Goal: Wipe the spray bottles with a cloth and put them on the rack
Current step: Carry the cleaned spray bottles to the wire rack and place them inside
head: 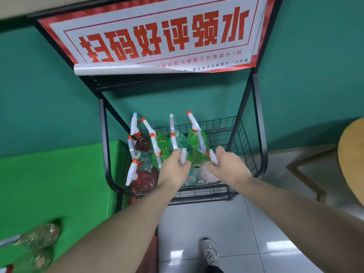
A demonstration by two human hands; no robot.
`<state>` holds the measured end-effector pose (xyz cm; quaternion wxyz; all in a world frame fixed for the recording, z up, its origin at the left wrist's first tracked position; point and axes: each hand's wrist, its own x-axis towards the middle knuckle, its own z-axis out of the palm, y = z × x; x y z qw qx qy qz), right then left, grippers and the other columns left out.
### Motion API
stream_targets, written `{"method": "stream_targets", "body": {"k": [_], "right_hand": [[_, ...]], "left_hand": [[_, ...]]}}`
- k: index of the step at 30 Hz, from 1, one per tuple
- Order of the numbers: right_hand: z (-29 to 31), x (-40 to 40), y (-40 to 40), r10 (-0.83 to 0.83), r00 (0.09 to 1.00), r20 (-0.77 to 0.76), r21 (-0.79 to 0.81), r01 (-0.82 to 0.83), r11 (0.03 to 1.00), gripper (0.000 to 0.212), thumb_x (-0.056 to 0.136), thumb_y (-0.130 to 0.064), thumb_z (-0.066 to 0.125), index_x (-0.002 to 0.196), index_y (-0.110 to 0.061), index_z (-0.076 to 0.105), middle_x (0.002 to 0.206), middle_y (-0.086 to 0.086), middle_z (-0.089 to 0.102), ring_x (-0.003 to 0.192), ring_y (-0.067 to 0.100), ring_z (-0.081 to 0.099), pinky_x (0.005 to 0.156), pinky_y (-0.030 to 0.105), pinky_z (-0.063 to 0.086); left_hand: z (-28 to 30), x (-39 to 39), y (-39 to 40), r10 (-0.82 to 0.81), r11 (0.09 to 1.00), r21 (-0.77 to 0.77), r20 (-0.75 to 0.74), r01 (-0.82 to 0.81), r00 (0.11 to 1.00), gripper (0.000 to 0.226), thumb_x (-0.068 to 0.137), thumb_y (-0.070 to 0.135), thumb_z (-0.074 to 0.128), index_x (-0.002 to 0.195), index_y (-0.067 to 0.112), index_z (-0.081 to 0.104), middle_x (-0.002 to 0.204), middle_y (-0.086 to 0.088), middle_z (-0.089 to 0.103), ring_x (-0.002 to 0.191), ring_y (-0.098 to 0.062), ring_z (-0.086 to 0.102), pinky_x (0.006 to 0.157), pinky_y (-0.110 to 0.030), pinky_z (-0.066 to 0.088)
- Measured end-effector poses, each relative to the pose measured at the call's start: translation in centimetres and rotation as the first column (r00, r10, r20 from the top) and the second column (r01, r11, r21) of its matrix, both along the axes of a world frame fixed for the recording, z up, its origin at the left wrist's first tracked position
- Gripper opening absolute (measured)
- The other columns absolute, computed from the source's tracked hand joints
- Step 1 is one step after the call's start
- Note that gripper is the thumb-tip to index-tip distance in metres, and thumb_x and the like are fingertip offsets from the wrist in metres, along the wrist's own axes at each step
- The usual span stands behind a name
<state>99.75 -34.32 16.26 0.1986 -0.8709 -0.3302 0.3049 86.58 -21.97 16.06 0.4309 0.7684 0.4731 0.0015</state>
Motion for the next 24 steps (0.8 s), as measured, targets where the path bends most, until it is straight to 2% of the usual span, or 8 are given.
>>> {"method": "stream_targets", "body": {"k": [3, 6, 9, 12, 14, 18, 20, 24], "right_hand": [[-0.1, 0.1, -0.2, -0.065, 0.998, -0.018, 0.000, 0.065, 0.998, 0.024, 0.094, -0.023, 0.054, 0.081, -0.022, 0.034, 0.070, -0.001, 0.056, 0.059, 0.012, 0.052, 0.047, 0.029, 0.032], [-0.6, 0.4, -0.4, -0.050, 0.999, -0.022, -0.063, 0.048, 0.997, 0.015, 0.096, -0.024, 0.052, 0.093, -0.015, 0.041, 0.073, 0.000, 0.056, 0.062, 0.011, 0.051, 0.048, 0.028, 0.032], [-1.4, 0.5, -0.1, -0.025, 1.000, -0.018, -0.071, 0.024, 0.997, 0.014, 0.098, -0.024, 0.050, 0.099, -0.014, 0.041, 0.075, 0.000, 0.056, 0.063, 0.012, 0.053, 0.048, 0.029, 0.033], [-2.1, 0.2, 1.1, 0.042, 0.999, 0.007, -0.079, -0.042, 0.996, 0.012, 0.100, -0.024, 0.050, 0.100, -0.016, 0.040, 0.074, -0.002, 0.056, 0.062, 0.012, 0.054, 0.047, 0.028, 0.034], [-2.4, 0.4, 1.8, 0.024, 1.000, 0.008, -0.064, -0.023, 0.998, 0.012, 0.101, -0.024, 0.049, 0.100, -0.016, 0.040, 0.074, -0.001, 0.055, 0.061, 0.012, 0.053, 0.046, 0.028, 0.033], [-2.5, 1.2, 2.2, -0.009, 1.000, 0.018, -0.072, 0.010, 0.997, 0.014, 0.100, -0.027, 0.050, 0.100, -0.014, 0.042, 0.075, 0.000, 0.057, 0.063, 0.015, 0.054, 0.048, 0.029, 0.036], [-2.1, 1.4, 2.0, -0.016, 0.999, 0.028, -0.090, 0.018, 0.996, 0.018, 0.101, -0.031, 0.051, 0.100, -0.014, 0.045, 0.075, 0.001, 0.058, 0.064, 0.015, 0.055, 0.050, 0.029, 0.039], [-1.2, 0.8, 1.4, -0.050, 0.994, 0.094, -0.059, 0.055, 0.997, 0.026, 0.101, -0.041, 0.052, 0.103, -0.016, 0.046, 0.094, 0.002, 0.058, 0.076, 0.021, 0.058, 0.058, 0.032, 0.043]], "left_hand": [[-0.9, -0.2, -0.2, -0.016, 1.000, -0.017, -0.019, 0.016, 1.000, 0.015, 0.098, 0.019, 0.058, 0.088, 0.017, 0.047, 0.090, -0.015, 0.068, 0.075, -0.034, 0.073, 0.068, -0.051, 0.061], [-1.3, 0.1, 0.0, -0.006, 1.000, -0.024, -0.049, 0.004, 0.999, 0.013, 0.098, 0.017, 0.057, 0.088, 0.019, 0.049, 0.094, -0.012, 0.068, 0.075, -0.031, 0.072, 0.066, -0.042, 0.061], [-2.0, 0.5, 0.5, -0.012, 1.000, -0.017, -0.096, 0.010, 0.995, 0.009, 0.097, 0.019, 0.057, 0.092, 0.020, 0.050, 0.092, -0.008, 0.067, 0.076, -0.029, 0.071, 0.064, -0.040, 0.058], [-3.0, 0.7, 0.6, -0.003, 1.000, 0.012, -0.140, 0.005, 0.990, 0.007, 0.097, 0.019, 0.056, 0.095, 0.018, 0.049, 0.086, -0.004, 0.062, 0.074, -0.027, 0.062, 0.058, -0.033, 0.043], [-3.5, 1.0, 0.8, 0.026, 1.000, 0.020, -0.135, -0.024, 0.991, 0.006, 0.097, 0.019, 0.057, 0.098, 0.016, 0.052, 0.088, -0.006, 0.064, 0.079, -0.029, 0.063, 0.062, -0.033, 0.043], [-3.7, 1.6, 1.5, 0.037, 0.999, 0.010, -0.139, -0.036, 0.990, 0.029, 0.098, 0.032, 0.063, 0.082, 0.020, 0.043, 0.079, -0.005, 0.063, 0.078, -0.032, 0.070, 0.068, -0.040, 0.055], [-3.6, 1.5, 1.9, 0.037, 0.999, 0.004, -0.145, -0.037, 0.989, 0.037, 0.096, 0.041, 0.068, 0.079, 0.020, 0.042, 0.075, -0.005, 0.063, 0.076, -0.031, 0.071, 0.069, -0.043, 0.058], [-2.9, 0.5, 1.9, -0.009, 0.999, 0.032, -0.173, 0.014, 0.985, 0.039, 0.092, 0.049, 0.070, 0.085, 0.017, 0.049, 0.074, -0.005, 0.068, 0.068, -0.024, 0.066, 0.065, -0.036, 0.052]]}}
